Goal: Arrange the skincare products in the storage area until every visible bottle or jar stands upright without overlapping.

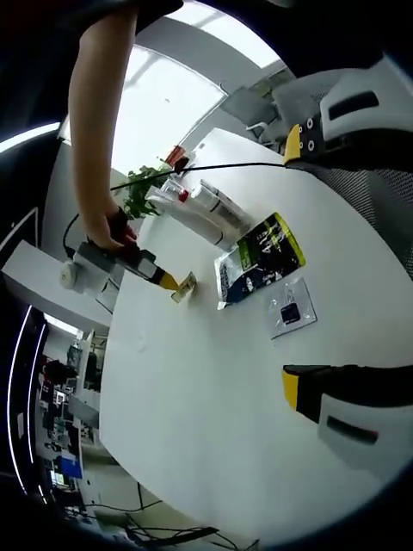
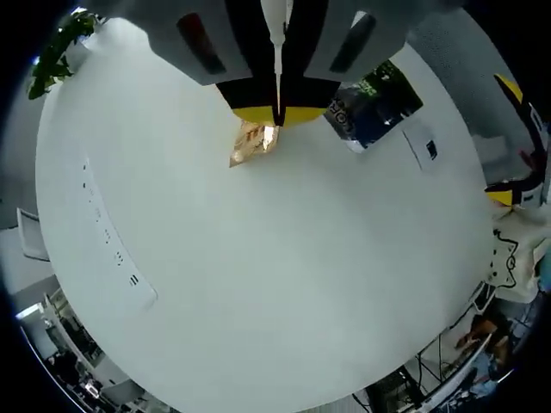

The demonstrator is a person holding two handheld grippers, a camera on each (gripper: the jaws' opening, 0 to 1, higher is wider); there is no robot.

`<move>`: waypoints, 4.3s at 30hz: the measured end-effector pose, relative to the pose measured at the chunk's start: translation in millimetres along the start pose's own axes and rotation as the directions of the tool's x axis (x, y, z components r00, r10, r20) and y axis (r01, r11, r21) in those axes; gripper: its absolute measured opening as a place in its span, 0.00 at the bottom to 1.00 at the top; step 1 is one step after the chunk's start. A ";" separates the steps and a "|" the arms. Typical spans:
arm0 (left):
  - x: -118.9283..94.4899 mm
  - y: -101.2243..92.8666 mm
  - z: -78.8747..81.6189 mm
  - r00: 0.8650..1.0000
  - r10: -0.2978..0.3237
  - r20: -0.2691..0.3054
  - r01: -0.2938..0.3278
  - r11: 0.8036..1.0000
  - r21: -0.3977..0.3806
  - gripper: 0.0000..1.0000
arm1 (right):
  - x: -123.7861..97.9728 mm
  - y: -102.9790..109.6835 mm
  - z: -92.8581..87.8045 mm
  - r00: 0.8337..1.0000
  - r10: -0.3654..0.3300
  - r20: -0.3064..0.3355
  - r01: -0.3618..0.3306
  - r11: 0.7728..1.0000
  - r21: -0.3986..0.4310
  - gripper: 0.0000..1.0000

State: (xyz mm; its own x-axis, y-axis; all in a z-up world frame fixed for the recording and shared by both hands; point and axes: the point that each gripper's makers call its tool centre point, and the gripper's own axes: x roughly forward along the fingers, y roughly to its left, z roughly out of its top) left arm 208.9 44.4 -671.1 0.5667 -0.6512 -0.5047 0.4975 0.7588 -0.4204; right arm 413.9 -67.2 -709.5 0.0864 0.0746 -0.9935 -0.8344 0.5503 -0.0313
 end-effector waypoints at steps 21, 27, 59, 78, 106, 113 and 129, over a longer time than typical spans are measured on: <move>-9.2 -25.7 -2.9 1.000 0.005 0.009 -0.005 0.999 0.046 0.91 | -40.9 27.6 3.8 0.991 0.018 0.134 -0.019 1.000 0.006 0.01; -8.1 -30.5 -0.3 0.999 0.029 0.037 -0.031 0.998 0.050 0.92 | -53.8 39.1 4.4 0.983 0.029 0.181 -0.032 0.999 0.012 0.01; 1.2 -57.3 20.8 0.985 0.129 0.111 -0.140 0.985 0.097 0.87 | -105.8 95.4 -8.2 0.849 0.143 0.510 -0.189 0.981 0.040 0.01; 10.4 -57.9 46.9 0.974 0.162 0.160 -0.181 0.977 0.113 0.69 | -138.6 141.8 -17.4 0.720 0.174 0.672 -0.286 0.957 0.058 0.01; 11.0 -47.3 63.1 0.946 0.245 0.211 -0.265 0.962 0.069 0.18 | -139.5 177.6 -10.9 0.632 0.149 0.761 -0.324 0.942 0.085 0.01; 11.5 -46.2 64.6 0.945 0.248 0.214 -0.264 0.963 0.048 0.12 | -140.3 181.6 -11.9 0.632 0.147 0.761 -0.319 0.944 0.083 0.01; 1.7 -38.2 64.5 0.934 0.264 0.242 -0.272 0.962 0.000 0.00 | -144.5 193.4 -11.6 0.604 0.162 0.780 -0.323 0.945 0.053 0.01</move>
State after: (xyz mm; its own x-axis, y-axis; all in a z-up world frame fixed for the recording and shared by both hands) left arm 233.2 13.5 -607.3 0.8191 -0.4111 -0.4000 0.3248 0.9073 -0.2672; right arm 233.8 18.9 -573.2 0.3414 0.7834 -0.5194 -0.7874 0.5402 0.2972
